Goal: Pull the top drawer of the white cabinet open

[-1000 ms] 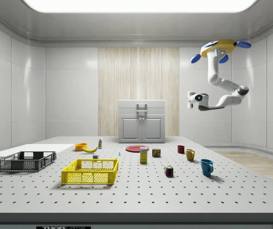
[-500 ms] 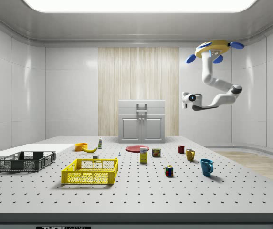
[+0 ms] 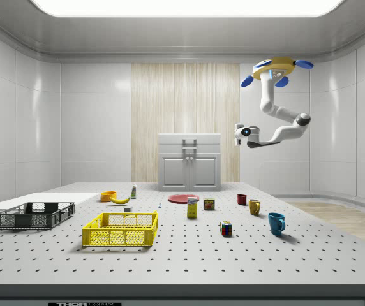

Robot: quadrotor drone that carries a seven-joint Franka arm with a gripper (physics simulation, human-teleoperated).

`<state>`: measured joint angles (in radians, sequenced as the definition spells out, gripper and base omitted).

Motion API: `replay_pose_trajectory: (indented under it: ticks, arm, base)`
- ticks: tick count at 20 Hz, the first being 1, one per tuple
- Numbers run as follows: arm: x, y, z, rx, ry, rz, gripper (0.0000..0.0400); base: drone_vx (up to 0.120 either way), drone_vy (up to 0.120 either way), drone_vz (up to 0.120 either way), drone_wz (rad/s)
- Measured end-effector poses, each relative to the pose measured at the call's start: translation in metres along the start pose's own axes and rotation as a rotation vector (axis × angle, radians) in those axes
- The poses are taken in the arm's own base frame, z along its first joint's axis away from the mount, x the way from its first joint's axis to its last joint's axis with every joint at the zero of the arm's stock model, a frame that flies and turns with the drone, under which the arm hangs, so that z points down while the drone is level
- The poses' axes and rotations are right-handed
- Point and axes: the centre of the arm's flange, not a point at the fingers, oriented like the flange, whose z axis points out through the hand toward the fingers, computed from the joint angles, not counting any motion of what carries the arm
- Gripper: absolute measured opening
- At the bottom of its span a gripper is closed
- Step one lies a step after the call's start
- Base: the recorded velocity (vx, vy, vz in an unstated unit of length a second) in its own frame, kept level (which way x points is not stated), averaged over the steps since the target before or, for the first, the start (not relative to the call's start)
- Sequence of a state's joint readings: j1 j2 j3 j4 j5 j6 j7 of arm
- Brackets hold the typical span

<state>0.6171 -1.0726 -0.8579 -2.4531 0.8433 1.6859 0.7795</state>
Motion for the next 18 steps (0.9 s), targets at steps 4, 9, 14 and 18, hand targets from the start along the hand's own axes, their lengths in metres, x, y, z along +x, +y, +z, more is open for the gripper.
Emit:
replay_pose_trajectory:
  ticks: [4,9,14,18]
  arm:
    - [0.0000,0.0000,0.0000,0.000,0.000,0.000,0.0305]
    - [0.0000,0.0000,0.0000,0.000,0.000,0.000,0.0305]
    - [0.0000,0.0000,0.0000,0.000,0.000,0.000,0.0305]
    - [0.0000,0.0000,0.0000,0.000,0.000,0.000,0.0305]
  base:
    - [0.120,-0.120,0.000,0.000]
    - [0.120,-0.120,0.000,0.000]
    - [0.120,-0.120,0.000,0.000]
    - [0.120,-0.120,0.000,0.000]
